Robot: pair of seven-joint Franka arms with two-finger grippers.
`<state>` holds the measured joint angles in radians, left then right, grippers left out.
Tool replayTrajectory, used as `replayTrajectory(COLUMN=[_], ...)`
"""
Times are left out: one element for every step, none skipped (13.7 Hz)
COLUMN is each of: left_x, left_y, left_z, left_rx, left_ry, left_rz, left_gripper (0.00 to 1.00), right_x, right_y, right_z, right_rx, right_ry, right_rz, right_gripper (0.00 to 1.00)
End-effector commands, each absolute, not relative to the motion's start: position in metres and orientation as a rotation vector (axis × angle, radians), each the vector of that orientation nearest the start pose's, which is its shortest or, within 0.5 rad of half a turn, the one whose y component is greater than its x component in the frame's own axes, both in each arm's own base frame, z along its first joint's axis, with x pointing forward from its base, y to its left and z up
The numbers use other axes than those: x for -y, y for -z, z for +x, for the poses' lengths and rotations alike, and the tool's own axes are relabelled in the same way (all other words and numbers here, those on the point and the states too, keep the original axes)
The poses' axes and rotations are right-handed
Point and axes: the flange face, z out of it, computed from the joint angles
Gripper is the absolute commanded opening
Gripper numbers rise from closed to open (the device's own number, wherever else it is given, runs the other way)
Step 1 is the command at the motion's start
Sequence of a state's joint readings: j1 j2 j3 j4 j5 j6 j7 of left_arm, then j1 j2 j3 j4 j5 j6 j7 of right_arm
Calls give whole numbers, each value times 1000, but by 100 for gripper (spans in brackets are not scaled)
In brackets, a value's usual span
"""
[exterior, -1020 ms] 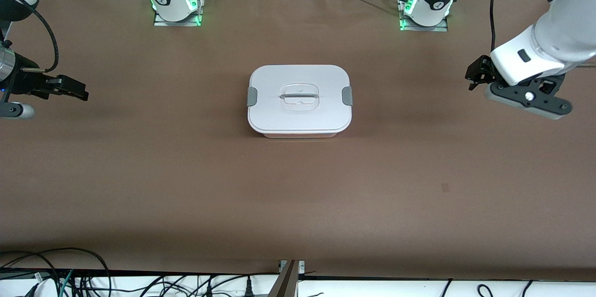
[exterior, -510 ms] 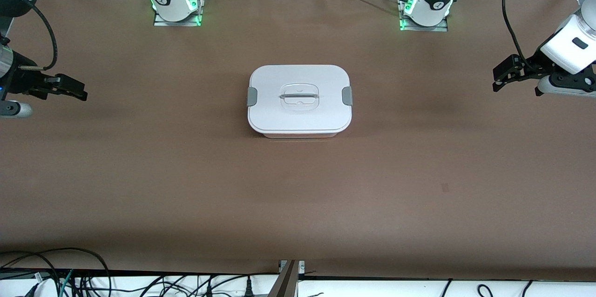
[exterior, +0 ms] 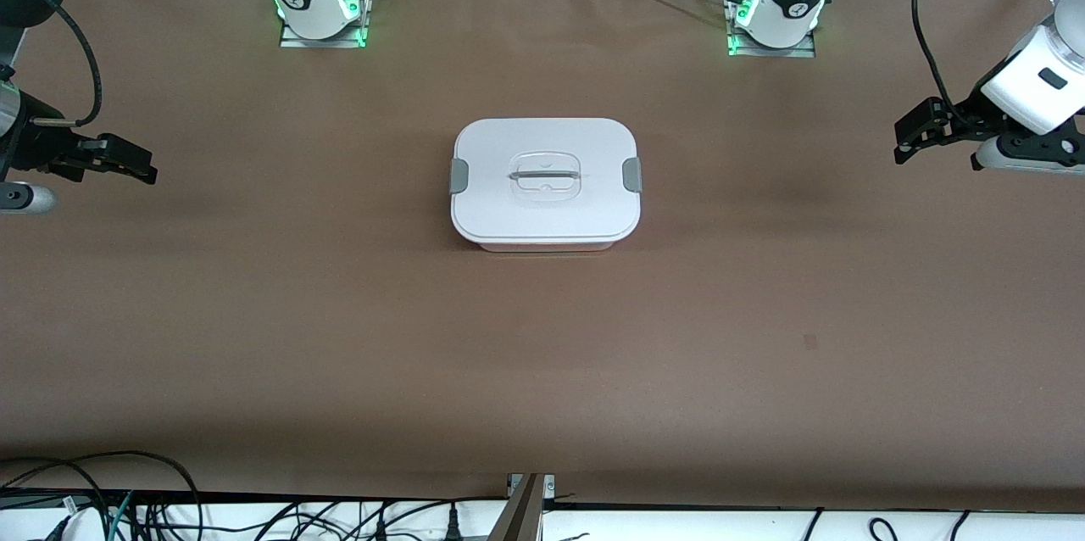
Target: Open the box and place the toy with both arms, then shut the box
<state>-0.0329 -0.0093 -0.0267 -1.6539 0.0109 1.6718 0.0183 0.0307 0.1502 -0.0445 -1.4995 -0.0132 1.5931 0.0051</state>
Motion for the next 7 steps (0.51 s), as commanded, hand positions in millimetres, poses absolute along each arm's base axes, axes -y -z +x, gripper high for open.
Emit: replayTrajectory(left_x=[34,34,35,36,37,37,37], left_y=[-600,-600,-600,-601,-601,-601,-601], left_z=[558,558,558,558,558,558,558], left_rx=[-123,-123,-125,-125,-125,-125,-125], left_ry=[18,18,18,21,21,21,21], left_rz=[-3106,-3106,-3106,-3106,-3106,-3107,-3107], left_gripper=[100,100,100,100,100,100,100], right_x=[6,6,7,6,6,6,6], right_y=[-578,-580,-580,-580,-581,-581,-582], right_z=[599,598,598,598,598,598,597], right_rx=[-23,-23,-28,-24,-26,-24,-24], right_ry=[-89,-85,-84,-84,-82,-80,-77], right_rz=[-3155,-3153,-3149,-3149,-3149,-3149,-3149], right_gripper=[100,100,100,100,100,100,100])
